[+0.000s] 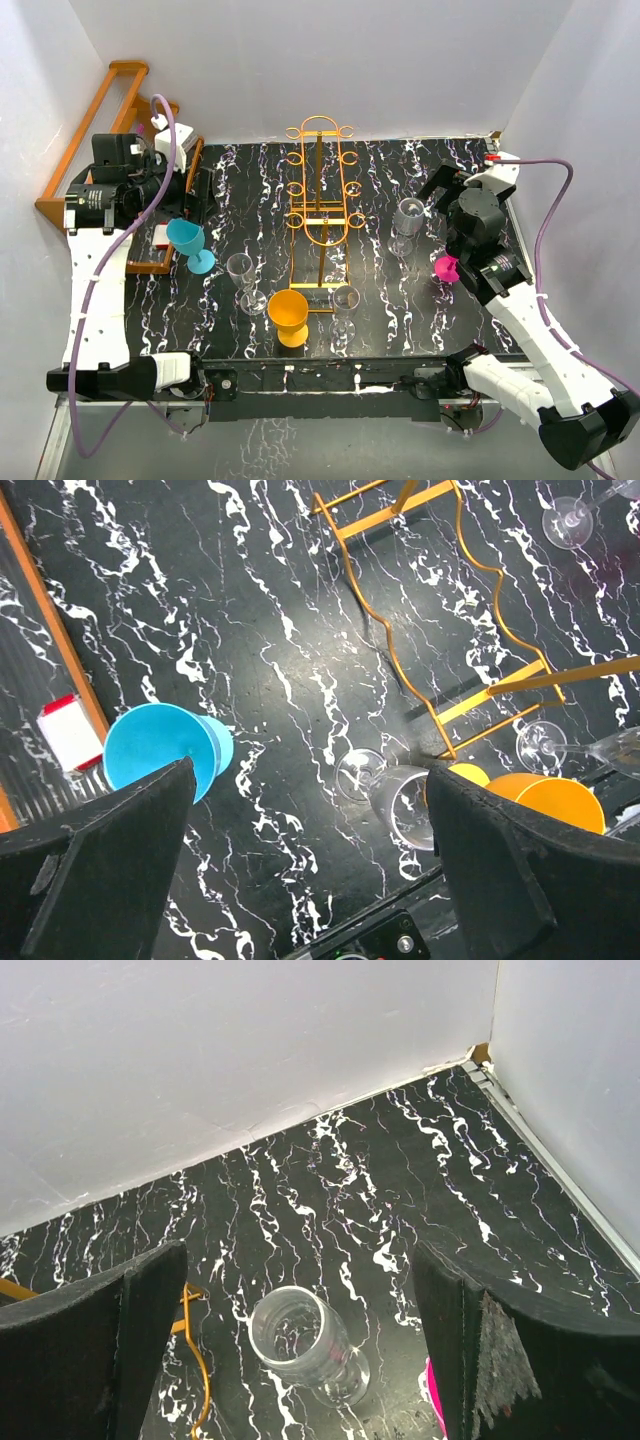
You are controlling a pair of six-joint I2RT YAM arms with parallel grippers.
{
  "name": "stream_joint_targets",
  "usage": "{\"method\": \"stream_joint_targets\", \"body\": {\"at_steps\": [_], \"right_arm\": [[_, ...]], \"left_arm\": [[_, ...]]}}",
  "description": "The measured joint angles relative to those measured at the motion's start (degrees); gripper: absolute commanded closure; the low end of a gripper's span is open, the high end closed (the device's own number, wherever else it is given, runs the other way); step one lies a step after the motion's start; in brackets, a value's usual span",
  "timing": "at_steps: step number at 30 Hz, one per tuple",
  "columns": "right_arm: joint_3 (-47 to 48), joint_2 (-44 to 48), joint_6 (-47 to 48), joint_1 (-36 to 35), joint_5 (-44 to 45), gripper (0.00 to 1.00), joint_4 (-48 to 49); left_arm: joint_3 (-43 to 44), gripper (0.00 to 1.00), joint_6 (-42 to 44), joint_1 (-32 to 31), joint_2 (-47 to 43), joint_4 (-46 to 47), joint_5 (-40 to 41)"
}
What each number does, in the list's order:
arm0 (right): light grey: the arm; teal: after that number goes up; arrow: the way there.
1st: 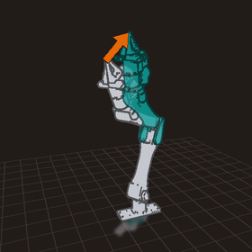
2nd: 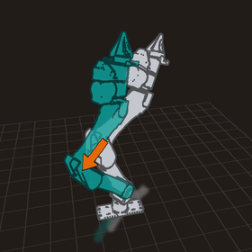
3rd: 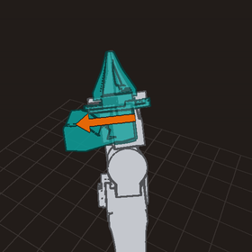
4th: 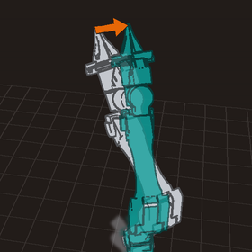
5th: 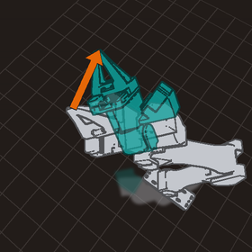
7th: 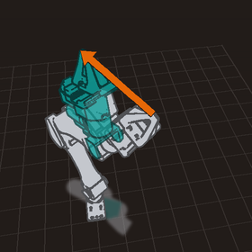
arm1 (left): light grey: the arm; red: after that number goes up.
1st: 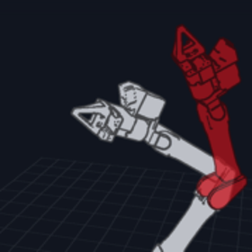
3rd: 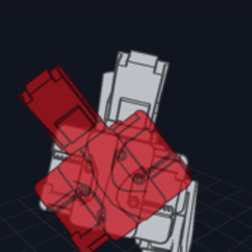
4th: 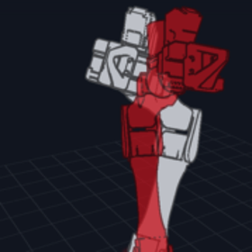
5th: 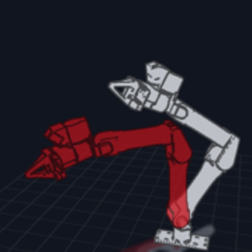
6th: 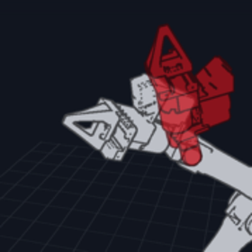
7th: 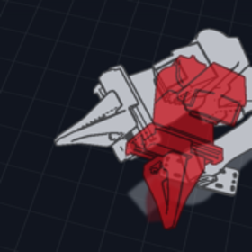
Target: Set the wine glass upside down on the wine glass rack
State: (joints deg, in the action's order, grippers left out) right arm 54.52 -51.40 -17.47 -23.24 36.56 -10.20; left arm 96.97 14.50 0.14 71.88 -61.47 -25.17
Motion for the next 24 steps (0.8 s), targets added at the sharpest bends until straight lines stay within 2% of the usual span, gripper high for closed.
{"method": "stream_joint_targets", "body": {"at_steps": [5, 9, 10, 14, 19, 21, 24], "right_arm": [[0.0, -0.2, 0.0, 0.0, 0.9, 0.01, 0.2], [0.0, -0.7, -0.1, 0.0, 1.2, 0.01, 0.2], [0.0, -0.7, -0.1, 0.0, 1.1, 0.01, 0.2], [0.0, -0.7, -0.5, 0.0, -0.5, 0.01, 0.2], [0.0, -0.7, -0.9, 0.0, -2.8, 0.01, 0.2], [0.0, -0.7, -1.0, 0.0, -3.7, 0.01, 0.2], [0.0, -0.7, -1.3, 0.0, -5.1, 0.01, 0.2]], "left_arm": [[2.6, 0.03, 1.0, 0.1, 0.0, -0.5, 2.2], [2.9, 0.06, 1.1, 0.3, 1.0, -0.8, 10.0], [3.4, 0.10, 1.1, 0.4, 1.9, -1.3, 12.1], [5.4, 0.48, 0.6, 1.3, 6.2, -2.5, 16.7], [5.6, 0.74, 0.3, 4.1, 8.7, -4.6, 17.9], [5.6, 0.76, 0.5, 5.8, 9.5, -5.2, 17.8], [5.0, 0.73, 1.0, 9.1, 10.4, -4.8, 17.4]]}}
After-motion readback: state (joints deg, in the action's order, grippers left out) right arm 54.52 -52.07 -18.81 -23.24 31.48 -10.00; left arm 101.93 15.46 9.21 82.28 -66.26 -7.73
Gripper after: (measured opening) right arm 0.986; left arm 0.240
